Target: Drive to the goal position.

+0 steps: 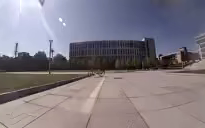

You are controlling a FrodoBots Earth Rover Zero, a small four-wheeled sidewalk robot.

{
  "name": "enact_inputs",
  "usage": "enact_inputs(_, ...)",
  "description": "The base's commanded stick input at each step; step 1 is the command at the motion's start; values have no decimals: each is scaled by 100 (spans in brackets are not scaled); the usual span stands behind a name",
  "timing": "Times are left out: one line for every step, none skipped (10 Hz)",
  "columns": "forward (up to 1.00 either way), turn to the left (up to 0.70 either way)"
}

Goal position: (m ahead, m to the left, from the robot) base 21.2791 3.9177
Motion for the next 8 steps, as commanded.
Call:
enact_inputs(6, 0)
enact_inputs(6, 0)
enact_inputs(6, 0)
enact_inputs(6, 0)
enact_inputs(6, 0)
enact_inputs(6, 0)
enact_inputs(6, 0)
enact_inputs(6, 0)
